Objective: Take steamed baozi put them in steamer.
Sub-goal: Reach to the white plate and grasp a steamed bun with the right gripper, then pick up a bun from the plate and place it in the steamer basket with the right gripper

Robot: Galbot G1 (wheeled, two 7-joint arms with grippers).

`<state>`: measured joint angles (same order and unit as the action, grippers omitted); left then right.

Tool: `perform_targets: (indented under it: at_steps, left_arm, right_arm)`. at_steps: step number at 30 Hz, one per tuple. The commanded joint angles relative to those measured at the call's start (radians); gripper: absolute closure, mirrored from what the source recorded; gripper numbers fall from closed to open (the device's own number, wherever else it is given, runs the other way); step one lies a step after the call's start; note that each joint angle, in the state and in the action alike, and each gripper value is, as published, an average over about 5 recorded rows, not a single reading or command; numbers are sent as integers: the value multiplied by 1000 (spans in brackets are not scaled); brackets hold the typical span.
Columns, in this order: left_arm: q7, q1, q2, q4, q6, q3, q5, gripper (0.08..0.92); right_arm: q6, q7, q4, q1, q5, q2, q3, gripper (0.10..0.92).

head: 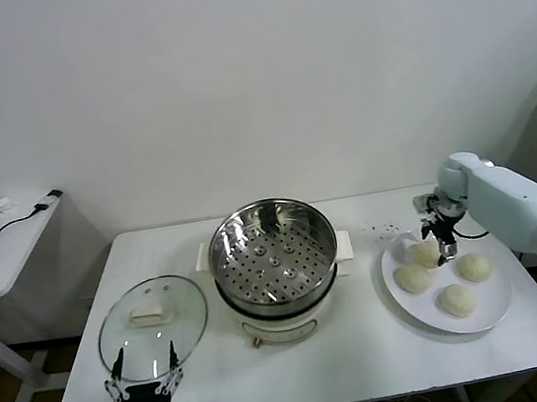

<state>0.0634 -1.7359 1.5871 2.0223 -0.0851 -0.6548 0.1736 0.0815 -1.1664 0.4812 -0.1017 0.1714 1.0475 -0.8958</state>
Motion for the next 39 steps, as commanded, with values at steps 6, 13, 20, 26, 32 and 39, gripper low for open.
perform_targets:
  at_steps: [6,13,20,26,32,39]
  left_arm:
    - [7,-2,6,-2,1,0,8,177]
    - [9,-9,6,-3,-2,-3,6,177]
    - [10,-22,4,-3,-8,-4,4,177]
    - [12,-27,8,7,-8,-1,5,177]
    - [12,-27,11,17,-3,2,8,177]
    - [16,-35,7,22,-1,3,12,177]
  right_arm:
    - [27,-19,-85,7,63,60,69,294]
    - [33,-31,-61,-2,64,40,67,404]
    - [71,-54,139,-150,-62,-44,-111,416]
    - [196,-79,349,-401,-131,-60,-351,421]
    - [376,-77,508,-596,-114,23,-444,423]
    - [496,-42,565,-641,-40,216,-410,423]
